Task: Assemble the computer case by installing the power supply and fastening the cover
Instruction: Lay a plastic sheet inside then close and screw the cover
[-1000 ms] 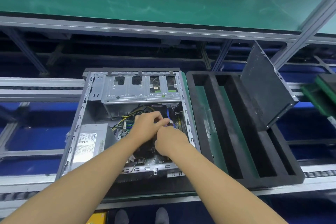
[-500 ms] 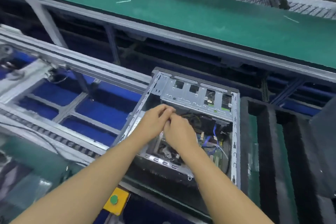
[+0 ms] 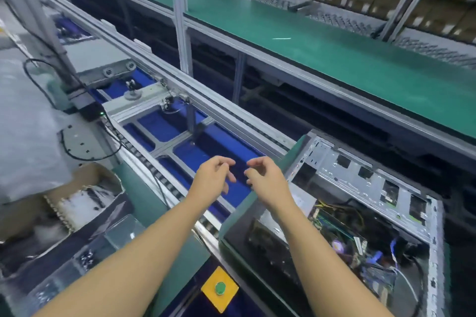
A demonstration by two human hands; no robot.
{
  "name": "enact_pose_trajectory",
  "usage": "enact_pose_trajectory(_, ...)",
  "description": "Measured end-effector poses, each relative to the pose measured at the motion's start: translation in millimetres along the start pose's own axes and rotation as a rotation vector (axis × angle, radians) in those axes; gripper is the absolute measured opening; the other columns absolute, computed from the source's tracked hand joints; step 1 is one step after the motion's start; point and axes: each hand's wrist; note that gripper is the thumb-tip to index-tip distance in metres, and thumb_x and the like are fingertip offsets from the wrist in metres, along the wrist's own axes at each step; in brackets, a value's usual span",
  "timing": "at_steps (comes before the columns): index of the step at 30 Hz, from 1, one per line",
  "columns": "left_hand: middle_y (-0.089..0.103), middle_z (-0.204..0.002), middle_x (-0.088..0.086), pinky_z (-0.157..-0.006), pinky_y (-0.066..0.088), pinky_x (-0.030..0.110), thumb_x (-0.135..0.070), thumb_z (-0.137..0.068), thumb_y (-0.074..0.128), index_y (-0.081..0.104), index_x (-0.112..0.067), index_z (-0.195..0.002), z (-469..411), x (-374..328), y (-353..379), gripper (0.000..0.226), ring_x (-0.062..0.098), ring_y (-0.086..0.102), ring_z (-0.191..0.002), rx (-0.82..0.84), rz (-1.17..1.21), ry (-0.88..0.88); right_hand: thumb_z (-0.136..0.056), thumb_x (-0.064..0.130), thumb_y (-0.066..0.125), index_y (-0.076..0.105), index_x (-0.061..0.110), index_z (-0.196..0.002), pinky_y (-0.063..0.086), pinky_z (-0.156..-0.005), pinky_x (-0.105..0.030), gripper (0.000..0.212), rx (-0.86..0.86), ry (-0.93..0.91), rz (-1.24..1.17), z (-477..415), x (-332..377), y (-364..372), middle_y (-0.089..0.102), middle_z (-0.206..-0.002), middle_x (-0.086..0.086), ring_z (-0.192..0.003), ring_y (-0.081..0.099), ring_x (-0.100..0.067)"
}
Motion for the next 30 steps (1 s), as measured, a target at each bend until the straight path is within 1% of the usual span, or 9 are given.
enact_pose_trajectory(4,0.062,-0.055,-0.003,-0.041,0.035,0.019,-0.003,-0.09,0.038,0.067,-0.017,-0.099,9,23,-70,0.034,0.008,0.044,-0.039,-0.112,0.021,-0.091,-0.094,0.02,0.059,0.061,0.034,-0.1,0.049,-0.073,-0.025,0.015,0.107,-0.039,0.012,-4,27,72,0.07,-0.105,0.01,-0.09,0.07,-0.015)
enact_pose_trajectory(8,0.071,-0.071,0.0,-0.041,0.039,0.015,0.007,-0.09,0.038,0.066,-0.008,-0.095,28,51,-142,0.032,0.004,0.055,-0.046,-0.259,0.066,-0.135,-0.093,0.014,0.062,0.062,0.029,-0.097,0.054,-0.08,-0.036,0.015,0.221,-0.037,0.017,1,48,152,0.072,-0.102,0.004,-0.088,0.07,-0.022)
enact_pose_trajectory(12,0.073,-0.078,-0.005,-0.062,0.049,0.025,0.003,-0.096,0.039,0.066,-0.016,-0.095,52,78,-210,0.033,0.012,0.065,-0.068,-0.364,0.119,-0.158,-0.091,0.011,0.063,0.063,0.024,-0.095,0.052,-0.079,-0.04,0.014,0.317,-0.048,-0.021,13,69,223,0.073,-0.101,-0.007,-0.084,0.066,-0.027)
enact_pose_trajectory(15,0.072,-0.081,-0.001,-0.056,0.047,0.014,0.003,-0.097,0.044,0.062,-0.02,-0.091,63,88,-259,0.03,0.001,0.064,-0.062,-0.592,0.186,-0.117,-0.081,0.022,0.066,0.064,0.023,-0.094,0.051,-0.076,-0.038,0.013,0.384,-0.062,-0.084,25,92,269,0.072,-0.094,-0.006,-0.078,0.062,-0.02)
enact_pose_trajectory(17,0.07,-0.089,-0.004,-0.061,0.046,0.017,-0.004,-0.096,0.051,0.06,-0.025,-0.09,68,94,-294,0.024,0.004,0.065,-0.076,-0.745,0.141,-0.138,-0.076,0.023,0.063,0.065,0.023,-0.092,0.051,-0.073,-0.035,0.016,0.435,-0.072,-0.104,29,110,298,0.069,-0.084,0.003,-0.073,0.061,-0.015)
enact_pose_trajectory(21,0.06,-0.111,-0.002,-0.063,0.038,0.021,-0.024,-0.097,0.056,0.052,-0.028,-0.11,78,107,-360,0.014,0.012,0.058,-0.091,-0.944,0.05,-0.213,-0.093,0.009,0.06,0.062,0.019,-0.104,0.047,-0.067,-0.033,0.014,0.541,-0.052,-0.139,29,146,357,0.063,-0.091,-0.003,-0.07,0.056,-0.015)
enact_pose_trajectory(25,0.051,-0.126,0.003,-0.076,0.05,0.037,-0.032,-0.096,0.057,0.045,-0.027,-0.12,78,97,-417,0.027,0.019,0.056,-0.099,-1.126,0.08,-0.173,-0.099,0.015,0.058,0.059,0.018,-0.119,0.055,-0.085,-0.038,0.019,0.615,-0.149,-0.082,29,185,411,0.065,-0.107,-0.002,-0.091,0.064,-0.019)
enact_pose_trajectory(27,0.051,-0.125,0.0,-0.073,0.047,0.032,-0.035,-0.095,0.058,0.046,-0.025,-0.122,71,86,-439,0.032,0.016,0.057,-0.095,-1.166,0.019,-0.129,-0.099,0.018,0.059,0.058,0.019,-0.122,0.056,-0.093,-0.043,0.023,0.616,-0.17,-0.059,29,202,434,0.065,-0.114,-0.003,-0.101,0.065,-0.022)
enact_pose_trajectory(30,0.051,-0.125,-0.001,-0.078,0.047,0.032,-0.033,-0.094,0.06,0.048,-0.018,-0.125,52,65,-463,0.036,0.016,0.057,-0.098,-1.211,0.007,-0.088,-0.099,0.019,0.06,0.054,0.018,-0.129,0.056,-0.094,-0.041,0.031,0.623,-0.156,-0.074,27,221,464,0.061,-0.118,-0.002,-0.095,0.062,-0.014)
Point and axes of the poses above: each hand's wrist, its own z-axis away from the middle knuckle, its own y-axis out of the palm, x = y × z
